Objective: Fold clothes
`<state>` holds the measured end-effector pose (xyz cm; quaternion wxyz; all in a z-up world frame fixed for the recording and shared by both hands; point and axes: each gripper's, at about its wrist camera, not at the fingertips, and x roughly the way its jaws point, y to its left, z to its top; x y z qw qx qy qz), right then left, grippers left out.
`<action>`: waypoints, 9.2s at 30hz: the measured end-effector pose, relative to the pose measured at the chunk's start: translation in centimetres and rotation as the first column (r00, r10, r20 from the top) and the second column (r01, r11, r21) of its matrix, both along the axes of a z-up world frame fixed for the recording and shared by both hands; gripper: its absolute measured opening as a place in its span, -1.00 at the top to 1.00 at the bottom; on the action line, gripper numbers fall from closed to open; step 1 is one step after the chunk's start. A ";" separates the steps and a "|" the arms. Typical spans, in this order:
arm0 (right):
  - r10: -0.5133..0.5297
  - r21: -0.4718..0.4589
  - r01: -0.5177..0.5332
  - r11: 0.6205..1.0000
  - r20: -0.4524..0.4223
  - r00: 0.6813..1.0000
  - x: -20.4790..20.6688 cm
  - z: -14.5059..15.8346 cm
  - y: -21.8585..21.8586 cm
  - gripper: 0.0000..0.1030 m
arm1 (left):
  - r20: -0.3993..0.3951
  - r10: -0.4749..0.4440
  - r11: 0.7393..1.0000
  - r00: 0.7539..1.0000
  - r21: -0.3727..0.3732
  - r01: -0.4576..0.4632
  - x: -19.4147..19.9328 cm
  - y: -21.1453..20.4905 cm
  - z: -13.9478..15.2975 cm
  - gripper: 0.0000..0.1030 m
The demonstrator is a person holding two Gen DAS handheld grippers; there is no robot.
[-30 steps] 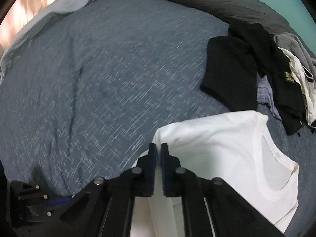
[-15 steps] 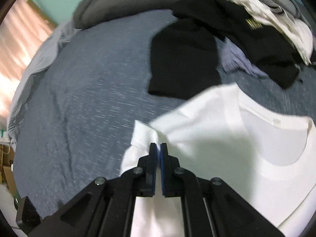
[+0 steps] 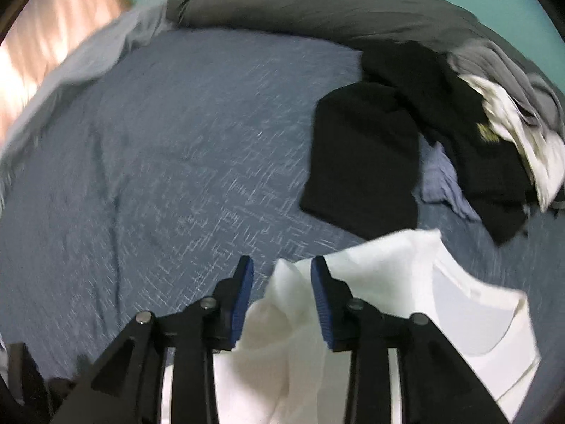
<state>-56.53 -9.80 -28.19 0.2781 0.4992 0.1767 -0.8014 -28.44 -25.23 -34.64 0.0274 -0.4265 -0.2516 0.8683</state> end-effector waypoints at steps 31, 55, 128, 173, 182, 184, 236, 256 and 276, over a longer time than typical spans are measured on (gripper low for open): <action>-0.189 -0.274 0.221 0.936 0.136 0.972 -4.4 0.9 5.7 0.91 | 0.004 -0.009 1.000 1.000 -0.014 0.009 -1.3 0.9 -0.7 0.96; -0.202 -0.222 0.221 0.950 0.103 0.974 -5.3 -1.1 2.7 0.97 | 0.004 -0.013 1.000 1.000 -0.019 0.013 -1.0 0.9 -0.9 0.96; -0.312 -0.448 0.401 0.799 0.261 0.914 14.9 -1.7 31.5 0.59 | -0.066 0.023 0.999 0.998 -0.032 -0.025 -2.2 -1.1 1.0 0.99; -0.580 -0.340 0.694 0.635 0.384 0.719 30.0 -3.3 47.8 0.26 | -0.073 0.038 0.995 0.997 -0.085 -0.044 0.7 -0.7 3.7 0.86; -0.534 -0.349 0.688 0.636 0.443 0.720 32.4 -5.4 45.2 0.26 | -0.068 0.018 0.995 0.998 -0.092 -0.025 6.4 3.5 6.0 0.84; -0.532 -0.342 0.683 0.645 0.440 0.723 32.5 -5.7 44.2 0.26 | -0.062 0.018 0.997 0.998 -0.075 -0.022 7.3 4.1 5.7 0.83; -0.642 -0.291 0.665 0.688 0.183 0.745 32.3 -2.9 44.6 0.91 | -0.044 0.028 0.999 0.999 -0.019 -0.029 7.8 3.1 4.0 0.82; -0.748 -0.327 0.780 0.533 0.249 0.615 31.1 -3.9 48.0 0.58 | -0.036 0.025 1.000 0.999 -0.015 -0.026 7.4 2.9 3.7 0.82; -0.578 -0.331 0.716 0.614 0.429 0.694 34.2 -4.7 44.8 0.95 | -0.034 0.025 1.000 0.999 -0.012 -0.025 7.4 2.9 3.8 0.82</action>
